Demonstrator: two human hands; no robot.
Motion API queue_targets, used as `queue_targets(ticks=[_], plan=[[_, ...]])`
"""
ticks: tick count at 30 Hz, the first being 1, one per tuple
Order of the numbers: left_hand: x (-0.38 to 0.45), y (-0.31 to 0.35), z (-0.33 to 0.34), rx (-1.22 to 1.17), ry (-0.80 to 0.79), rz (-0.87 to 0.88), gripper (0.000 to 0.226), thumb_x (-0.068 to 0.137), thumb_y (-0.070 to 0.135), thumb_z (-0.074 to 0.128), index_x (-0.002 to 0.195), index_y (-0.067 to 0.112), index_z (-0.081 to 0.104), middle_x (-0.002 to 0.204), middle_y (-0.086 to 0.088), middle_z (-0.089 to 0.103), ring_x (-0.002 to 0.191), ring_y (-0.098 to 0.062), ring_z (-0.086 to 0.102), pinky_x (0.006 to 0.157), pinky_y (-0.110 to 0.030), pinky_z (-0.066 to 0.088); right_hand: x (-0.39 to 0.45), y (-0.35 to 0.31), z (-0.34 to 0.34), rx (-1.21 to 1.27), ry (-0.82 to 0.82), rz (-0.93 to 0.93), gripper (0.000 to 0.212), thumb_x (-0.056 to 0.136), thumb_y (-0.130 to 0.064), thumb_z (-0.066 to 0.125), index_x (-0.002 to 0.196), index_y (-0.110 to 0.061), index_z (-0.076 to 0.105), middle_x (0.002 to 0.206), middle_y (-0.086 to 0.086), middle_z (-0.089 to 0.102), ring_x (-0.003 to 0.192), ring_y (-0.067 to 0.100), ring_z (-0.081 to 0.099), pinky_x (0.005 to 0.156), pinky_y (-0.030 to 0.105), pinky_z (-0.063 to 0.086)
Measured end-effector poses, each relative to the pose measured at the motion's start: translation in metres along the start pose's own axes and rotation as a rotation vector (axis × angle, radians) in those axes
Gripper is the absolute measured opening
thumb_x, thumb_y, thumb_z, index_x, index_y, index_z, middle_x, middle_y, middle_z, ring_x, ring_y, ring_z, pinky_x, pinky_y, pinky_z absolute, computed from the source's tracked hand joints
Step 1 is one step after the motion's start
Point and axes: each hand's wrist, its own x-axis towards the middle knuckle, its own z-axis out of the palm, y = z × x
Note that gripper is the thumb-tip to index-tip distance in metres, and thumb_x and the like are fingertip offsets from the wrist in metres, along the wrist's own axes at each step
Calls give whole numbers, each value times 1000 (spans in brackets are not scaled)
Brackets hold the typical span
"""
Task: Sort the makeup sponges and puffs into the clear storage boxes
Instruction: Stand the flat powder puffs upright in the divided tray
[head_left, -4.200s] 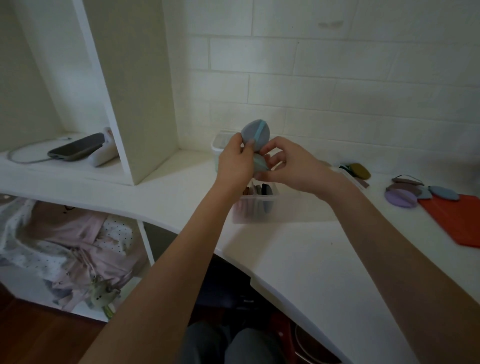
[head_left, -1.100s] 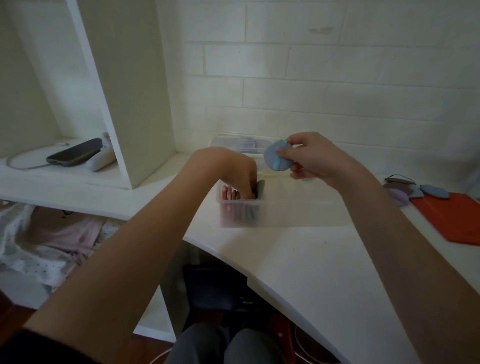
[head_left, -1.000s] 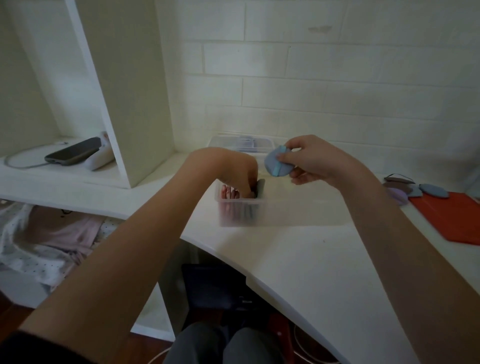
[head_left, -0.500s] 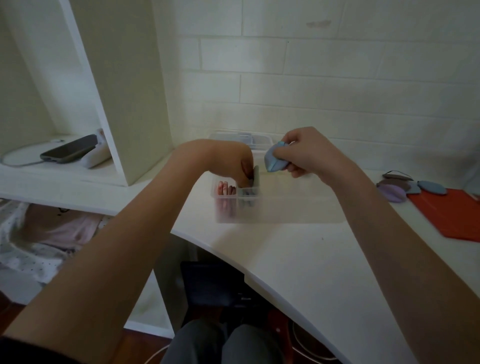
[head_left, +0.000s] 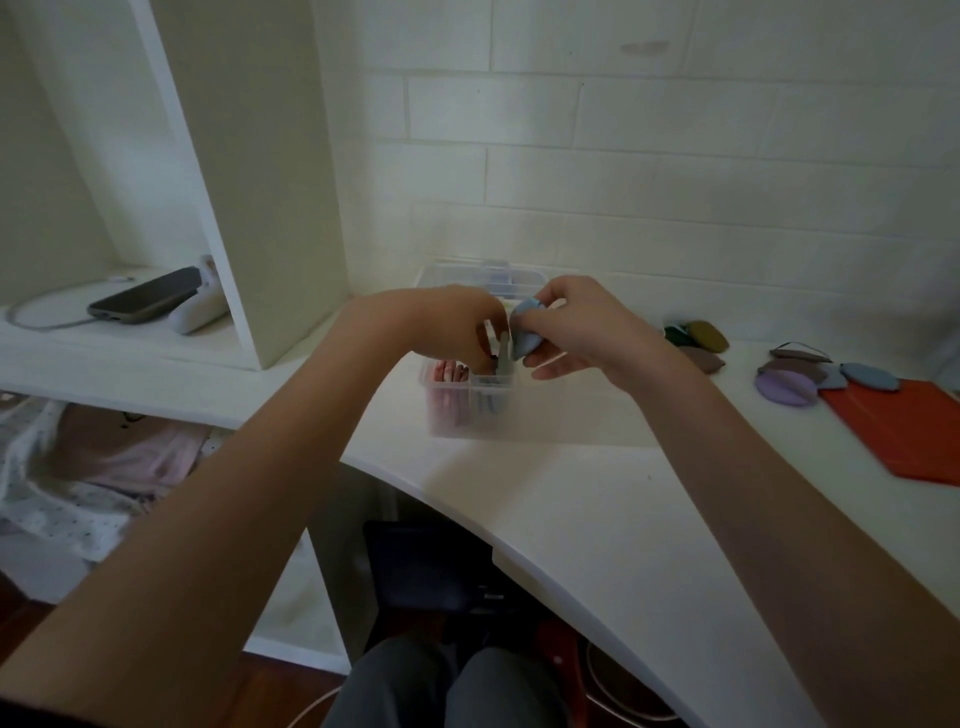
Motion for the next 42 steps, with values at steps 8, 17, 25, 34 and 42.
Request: queue_targets(ticks=[8, 17, 25, 34, 42], plan=[[-3, -6, 8, -48, 96, -1, 32, 87, 17, 62, 120, 14, 63, 116, -4, 66, 98, -19, 61, 87, -27, 45, 0, -2, 4, -4, 23, -26, 12, 95, -21, 48, 101, -11, 46, 79, 12, 64, 51, 18, 66, 43, 24, 52], [-1, -8, 14, -126, 171, 6, 27, 74, 23, 77, 98, 15, 69, 99, -2, 72, 85, -16, 65, 77, -27, 50, 0, -1, 0, -125, -28, -31, 8, 95, -22, 46, 97, -14, 45, 80, 10, 64, 51, 17, 67, 42, 22, 49], [16, -1, 16, -12, -9, -64, 39, 82, 21, 66, 117, 13, 51, 104, -3, 61, 88, -19, 58, 78, -28, 46, 3, 1, -2, -28, -11, -41, 14, 94, -20, 48, 105, -11, 47, 80, 12, 63, 46, 15, 65, 40, 23, 50], [19, 0, 7, 288, 139, -33, 35, 71, 45, 76, 90, 21, 61, 88, -3, 53, 93, -21, 47, 85, -31, 42, 10, 9, 0, -224, -26, -207, 9, 94, -24, 47, 94, -15, 46, 91, 6, 60, 74, 16, 64, 53, 28, 58], [28, 10, 9, 329, -63, -188, 42, 72, 41, 74, 104, 19, 57, 85, 0, 59, 90, -25, 59, 90, -42, 51, 16, 13, -3, -226, -4, -263, 16, 95, -28, 50, 96, -13, 44, 95, 13, 63, 78, 22, 69, 70, 36, 59]])
